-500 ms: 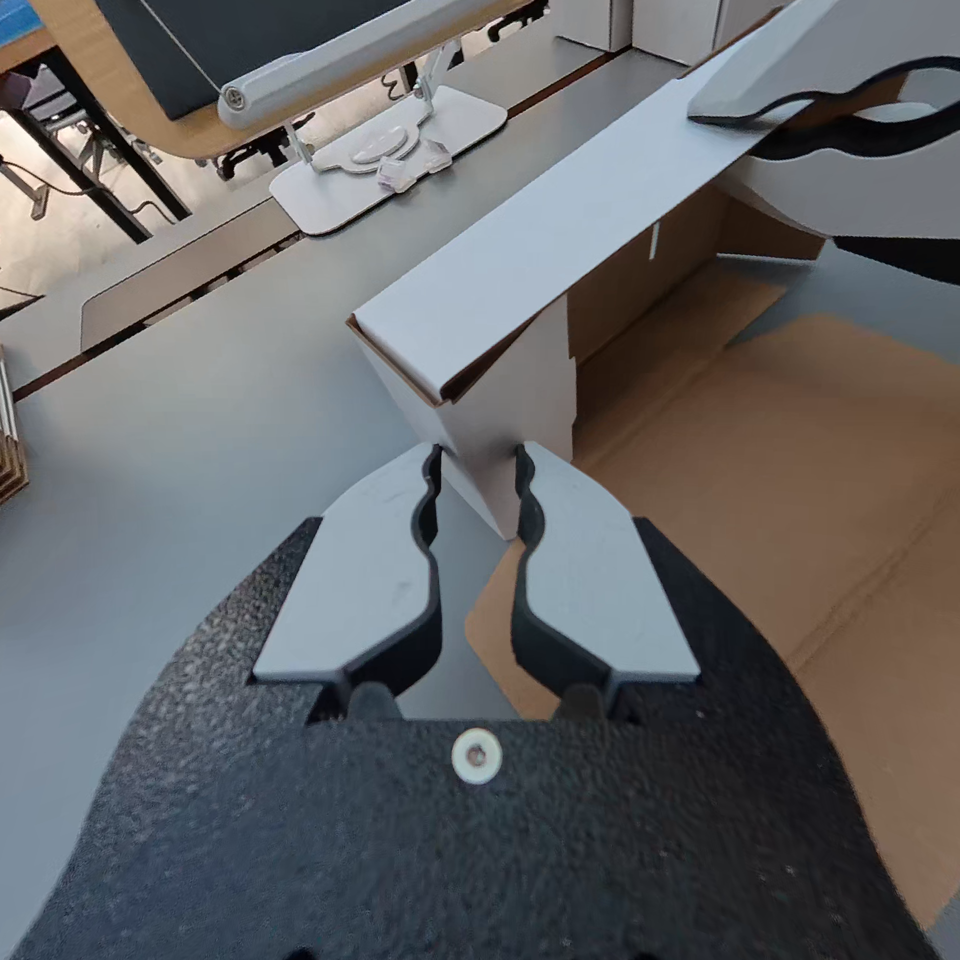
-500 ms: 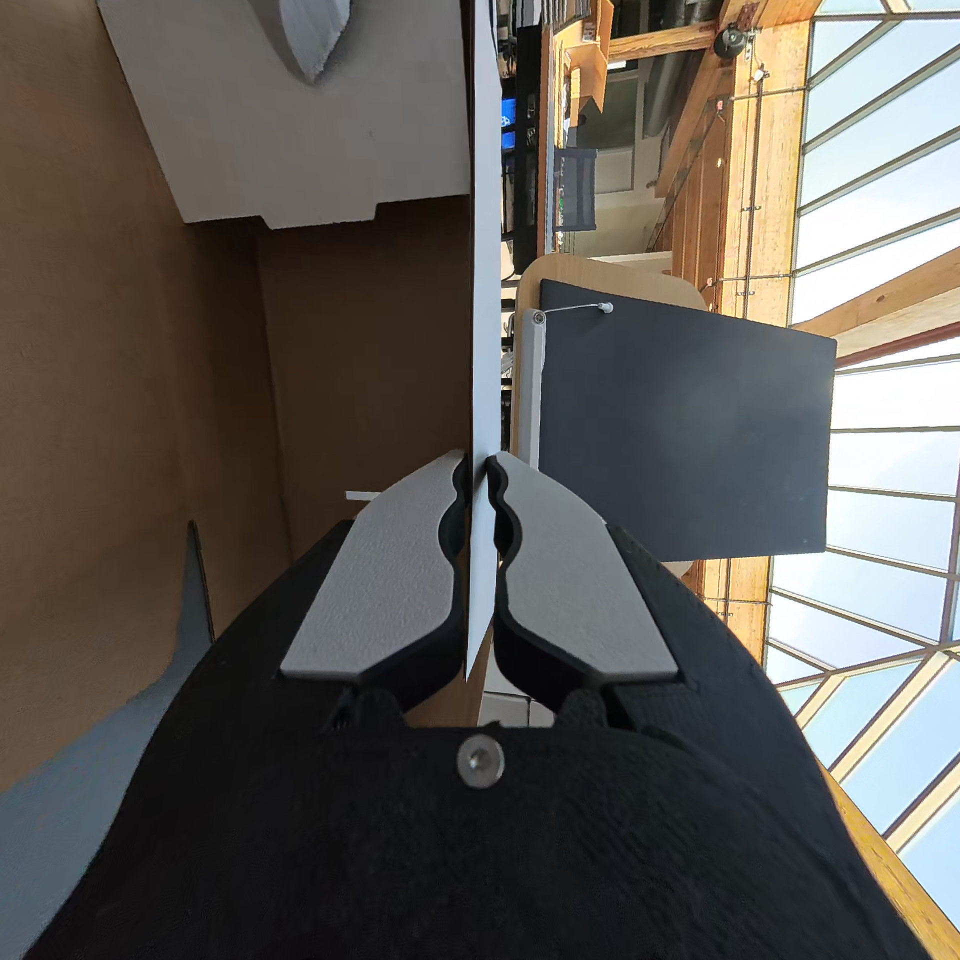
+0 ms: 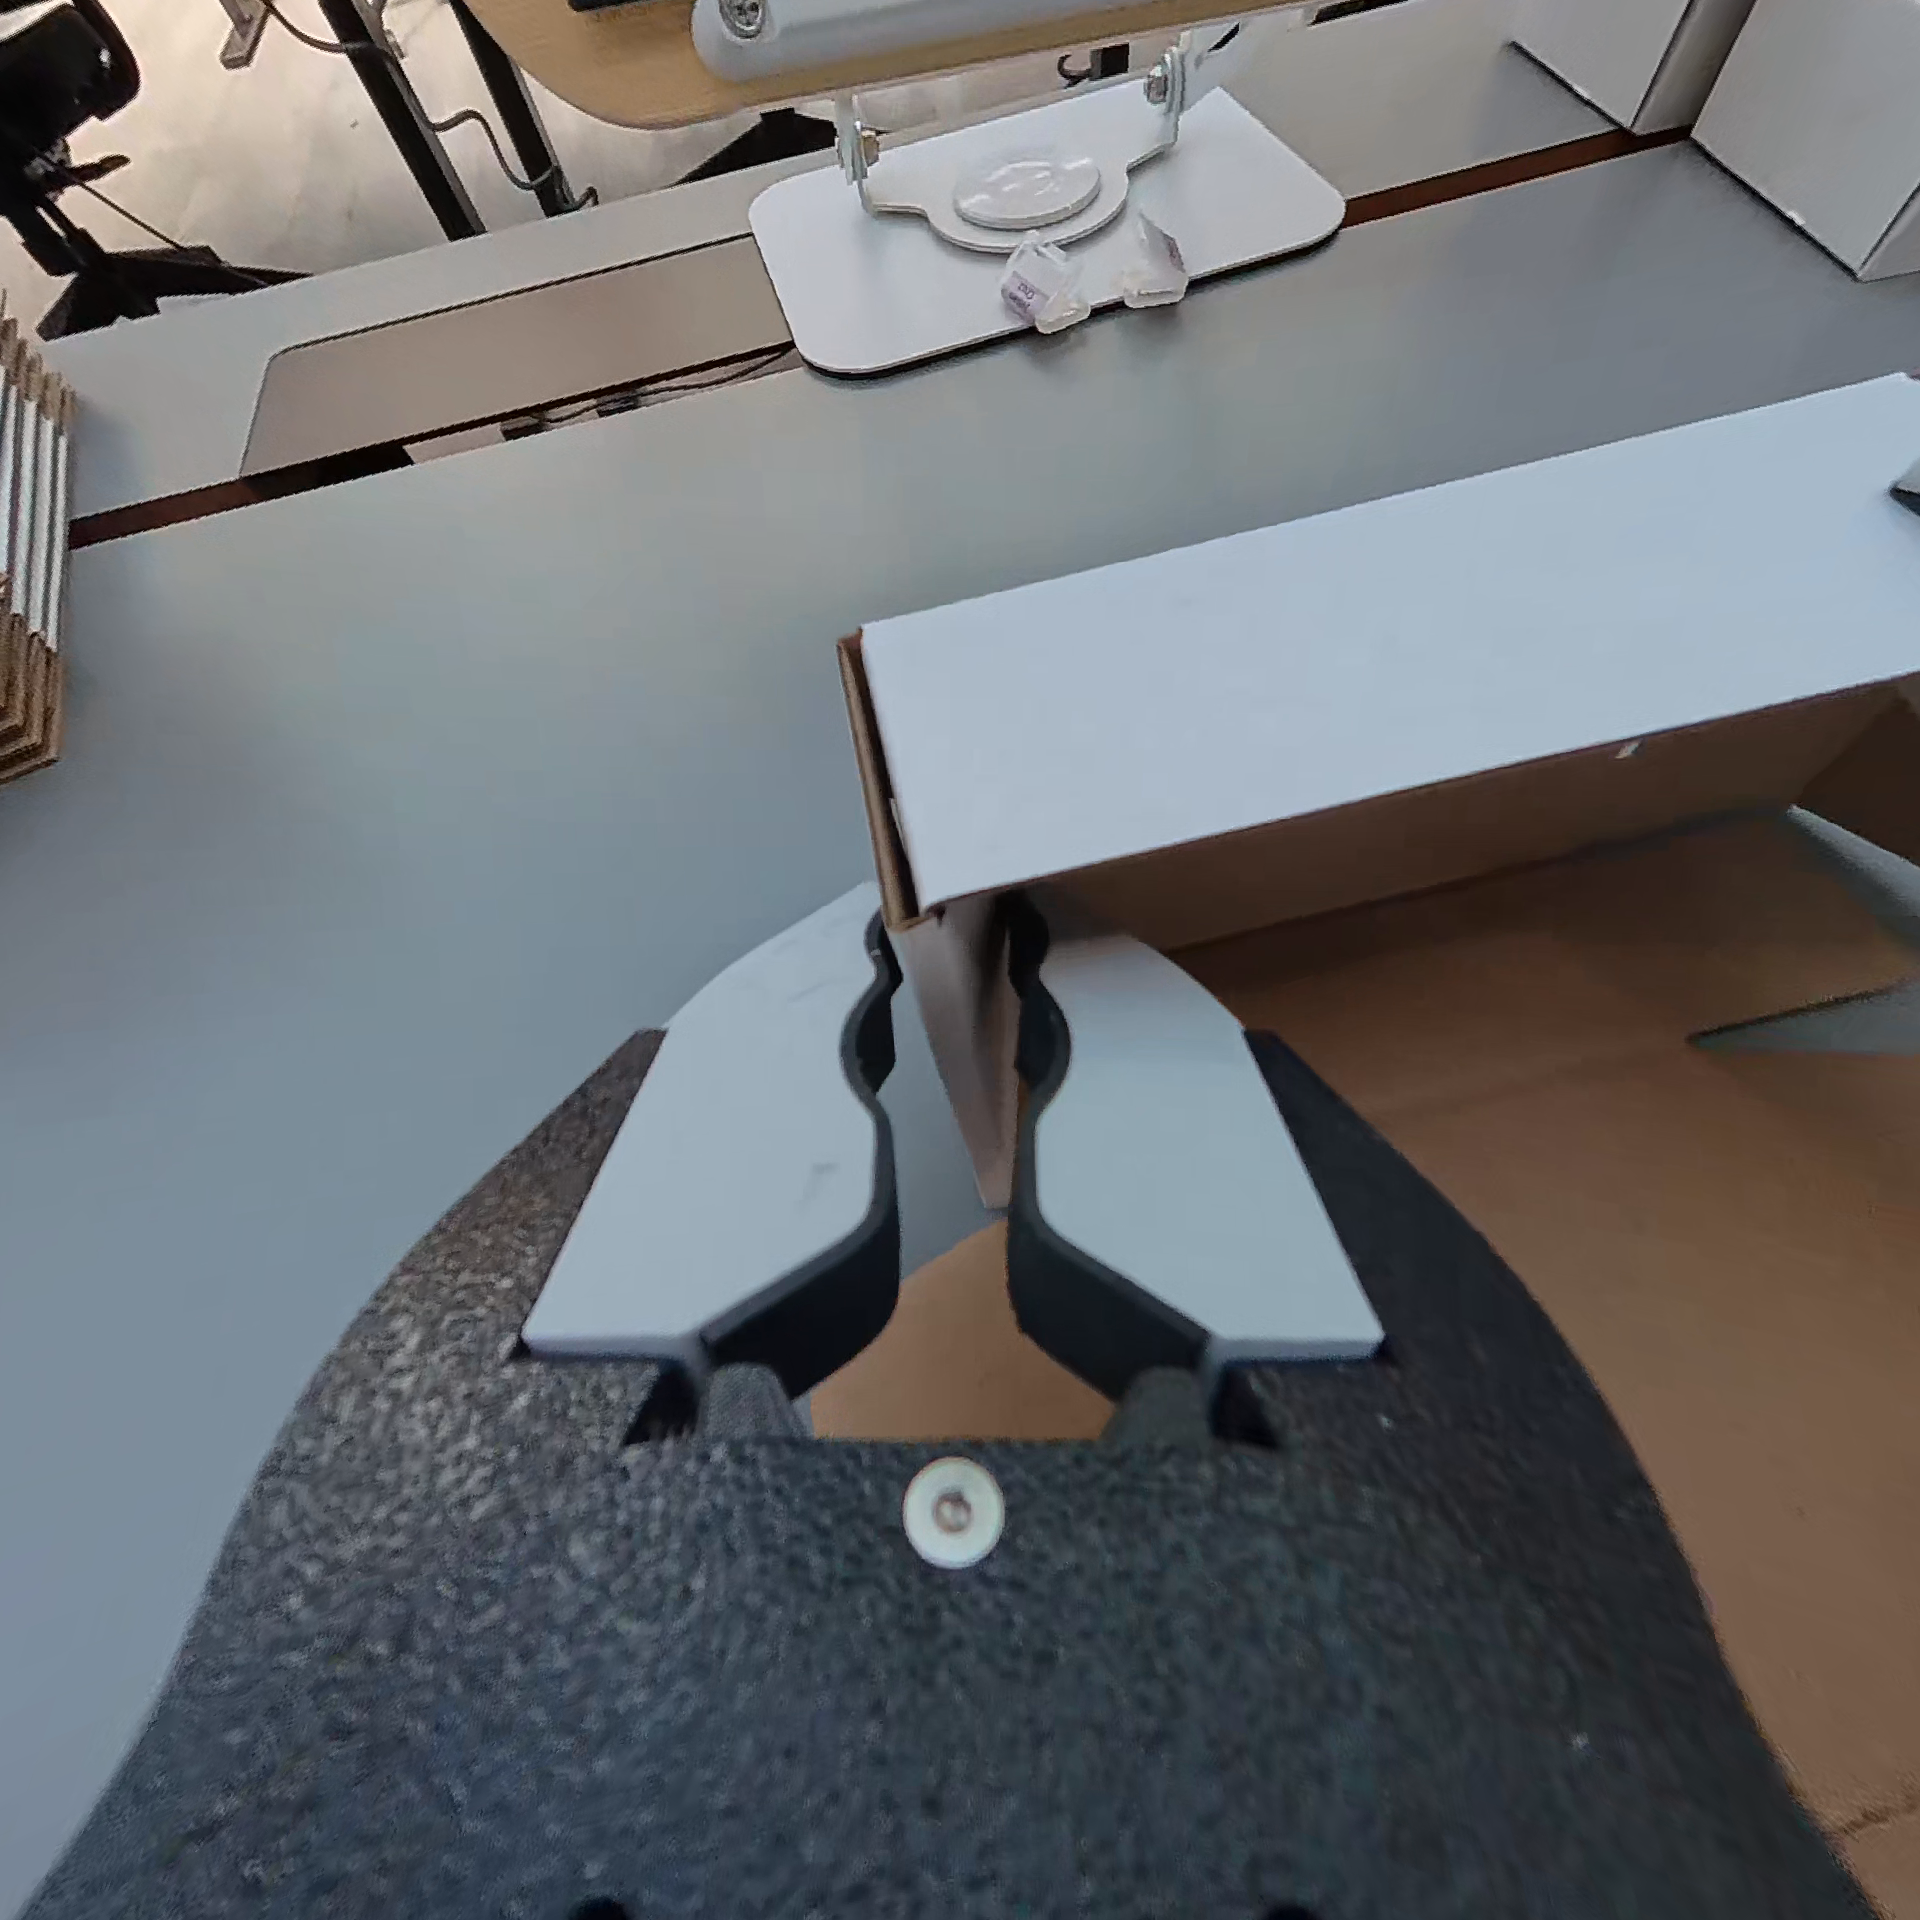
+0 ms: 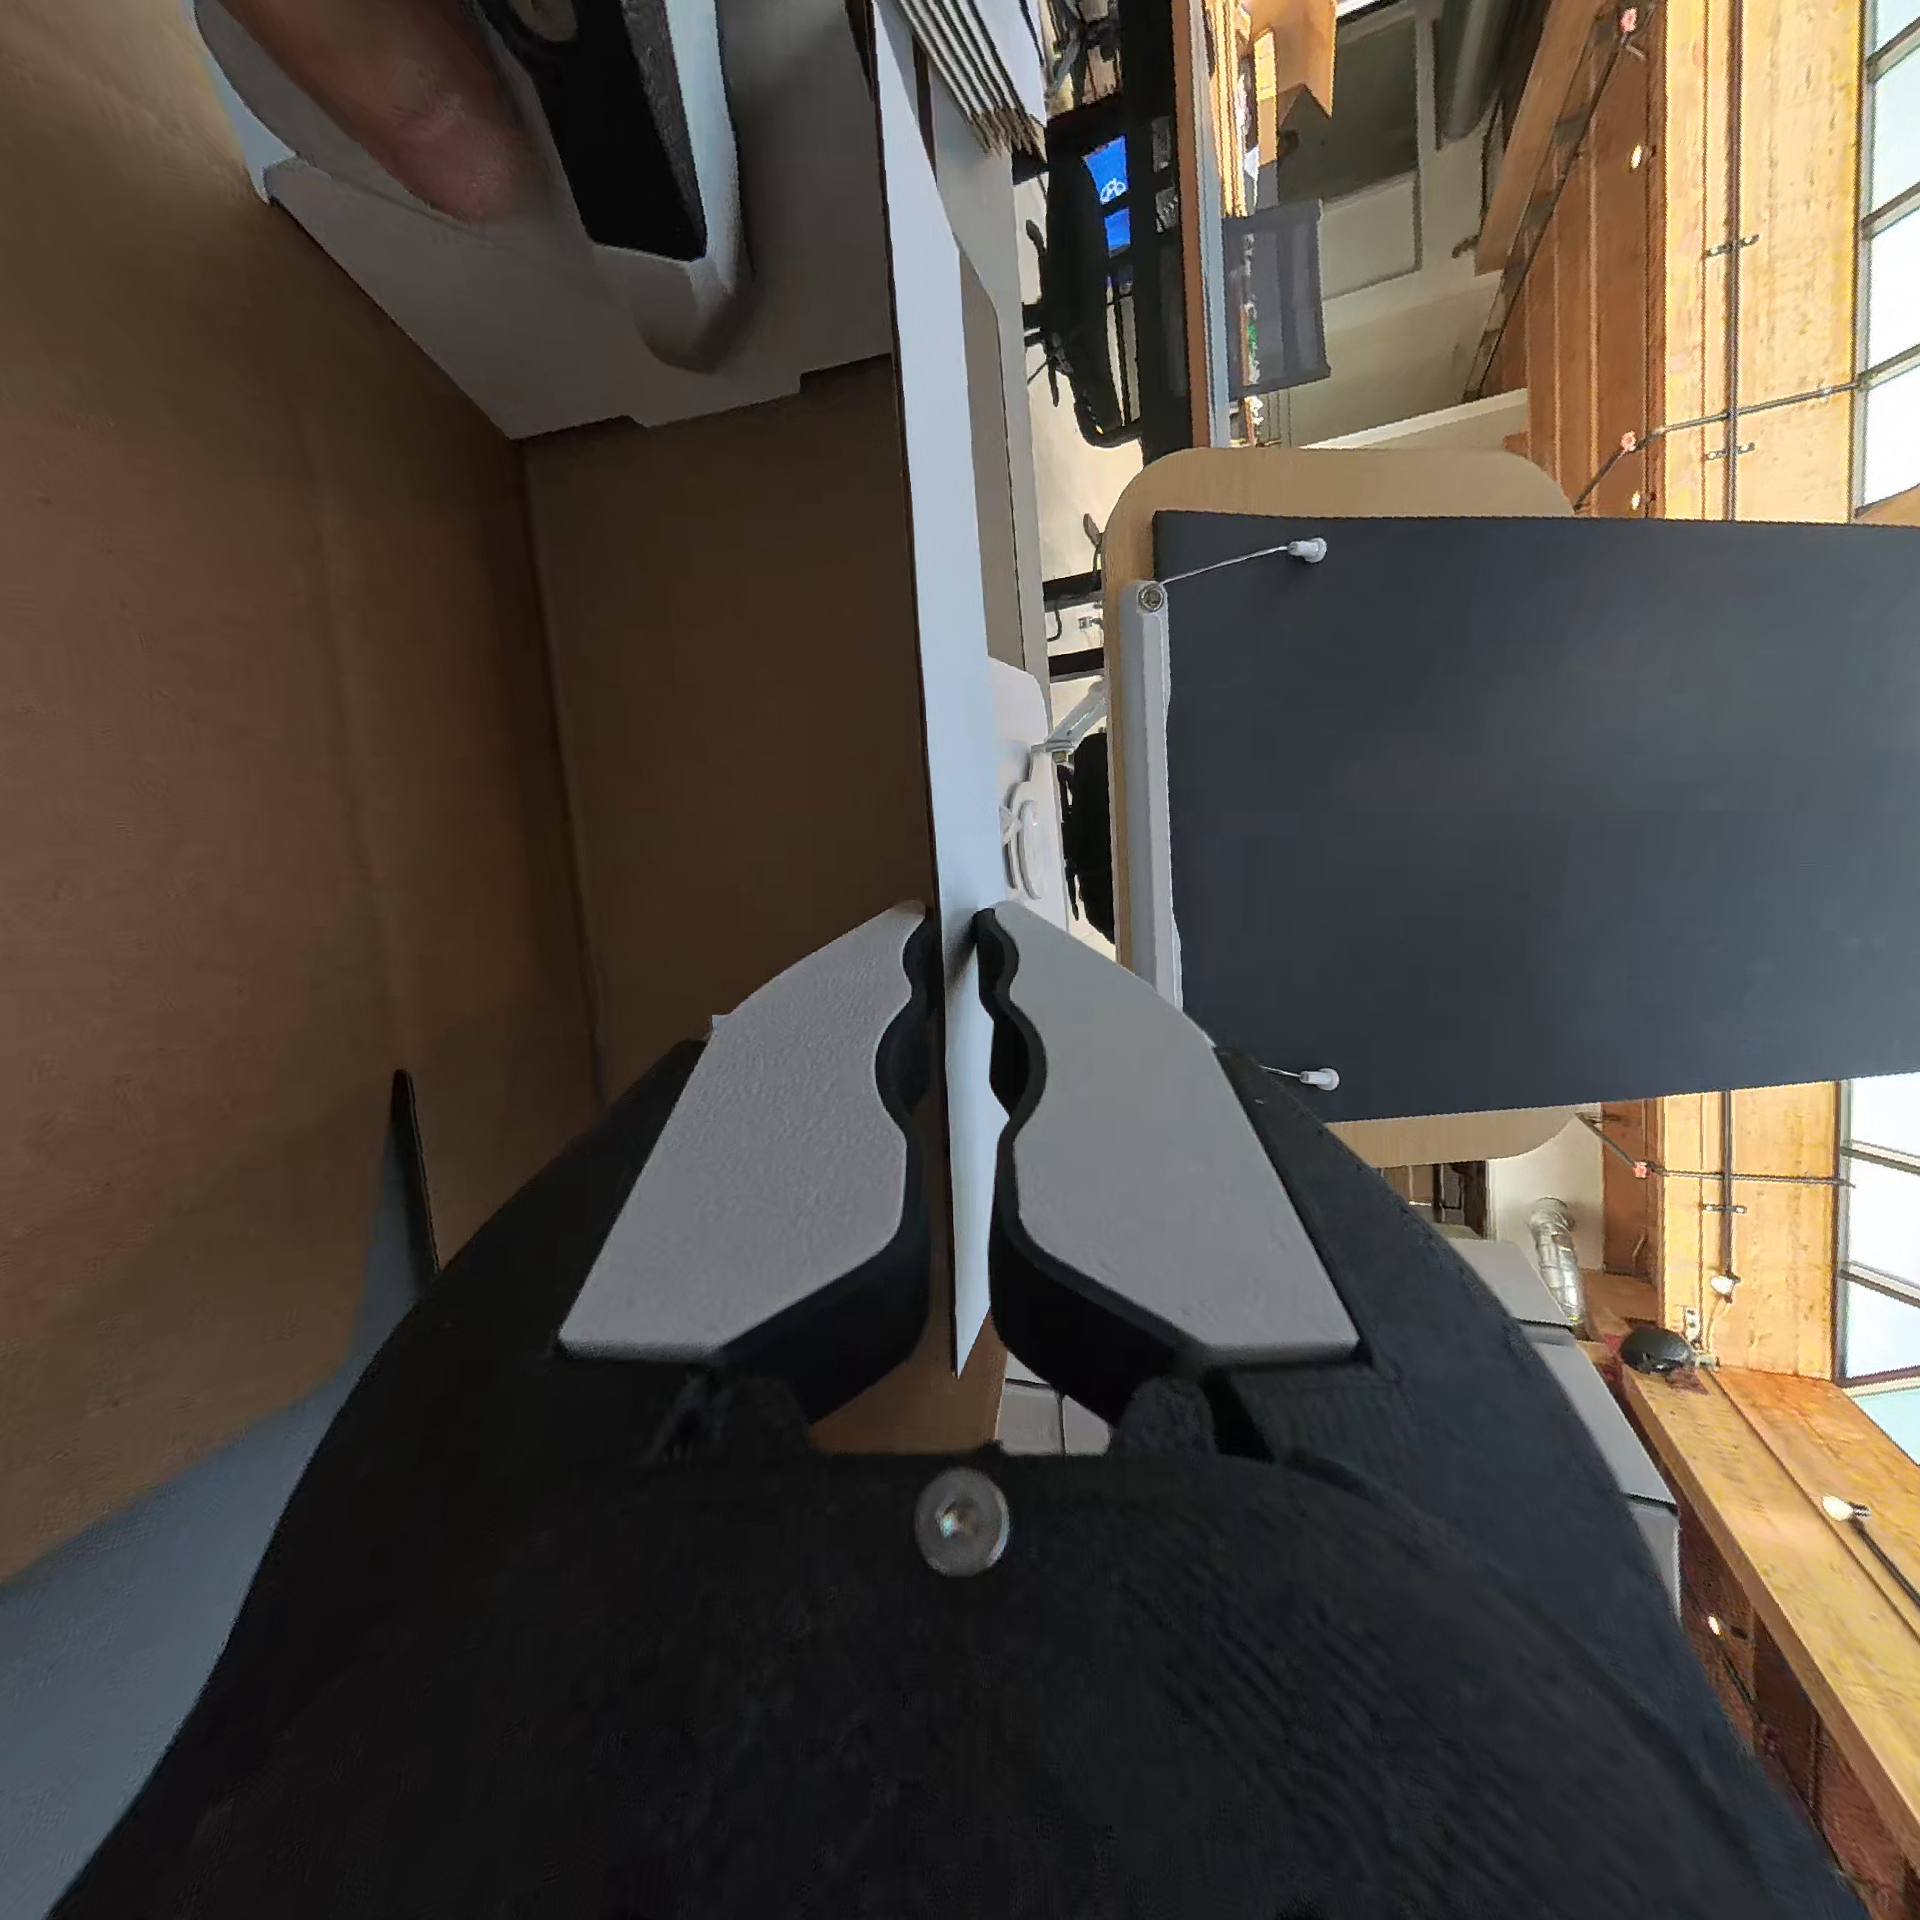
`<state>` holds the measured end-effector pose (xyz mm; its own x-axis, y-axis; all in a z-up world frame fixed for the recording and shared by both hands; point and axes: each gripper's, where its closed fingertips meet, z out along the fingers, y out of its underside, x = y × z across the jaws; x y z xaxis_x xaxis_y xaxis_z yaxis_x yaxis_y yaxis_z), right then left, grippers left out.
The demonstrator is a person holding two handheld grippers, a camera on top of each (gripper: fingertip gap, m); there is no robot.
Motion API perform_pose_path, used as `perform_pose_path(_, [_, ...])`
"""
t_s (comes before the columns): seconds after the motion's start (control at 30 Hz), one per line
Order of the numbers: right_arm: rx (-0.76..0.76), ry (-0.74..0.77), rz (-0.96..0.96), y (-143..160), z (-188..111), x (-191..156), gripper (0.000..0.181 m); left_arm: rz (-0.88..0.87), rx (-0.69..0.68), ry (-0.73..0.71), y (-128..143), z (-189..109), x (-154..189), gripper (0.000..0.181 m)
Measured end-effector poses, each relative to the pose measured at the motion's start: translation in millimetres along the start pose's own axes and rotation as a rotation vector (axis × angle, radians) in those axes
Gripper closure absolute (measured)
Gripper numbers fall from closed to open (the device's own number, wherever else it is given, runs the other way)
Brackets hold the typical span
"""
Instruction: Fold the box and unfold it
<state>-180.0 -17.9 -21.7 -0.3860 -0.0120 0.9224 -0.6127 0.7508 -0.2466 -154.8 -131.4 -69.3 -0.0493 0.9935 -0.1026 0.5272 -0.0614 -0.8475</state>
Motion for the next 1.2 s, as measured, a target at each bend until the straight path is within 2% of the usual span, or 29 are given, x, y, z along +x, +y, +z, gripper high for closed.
perform_pose_path(0.2, [0.006,0.005,0.054,-4,-3,-4,0.172,-0.078,0.046,-0.038,-3,7,-5,0.168])
perform_pose_path(0.3, [0.0,0.037,0.04,-7,-5,-7,0.172,-0.103,0.071,-0.065,-3,9,-10,0.176])
perform_pose_path(0.4, [-0.011,0.044,0.008,-9,-7,-8,0.171,-0.152,0.107,-0.062,-5,12,-12,0.176])
perform_pose_path(0.47, [-0.006,0.026,0.015,-10,-8,-10,0.17,-0.176,0.115,-0.032,-5,12,-11,0.176])
perform_pose_path(0.53, [0.003,-0.029,0.011,-11,-11,-13,0.16,-0.154,0.116,-0.026,-5,12,-11,0.176])
perform_pose_path(0.67, [0.145,-0.109,0.144,-38,-32,-4,0.159,-0.149,0.117,-0.039,-5,12,-12,0.175])
perform_pose_path(0.73, [0.196,-0.094,0.237,-52,-35,12,0.171,-0.144,0.117,-0.047,-5,12,-12,0.175])
perform_pose_path(0.8, [0.201,-0.05,0.259,-58,-25,26,0.181,-0.136,0.117,-0.055,-5,12,-12,0.175])
perform_pose_path(1.0, [0.045,-0.233,0.272,-58,24,-4,0.181,-0.137,0.115,-0.086,-5,12,-14,0.174])
perform_pose_path(1.2, [0.049,-0.15,0.259,-58,26,-11,0.181,-0.174,0.121,-0.088,-5,11,-18,0.173])
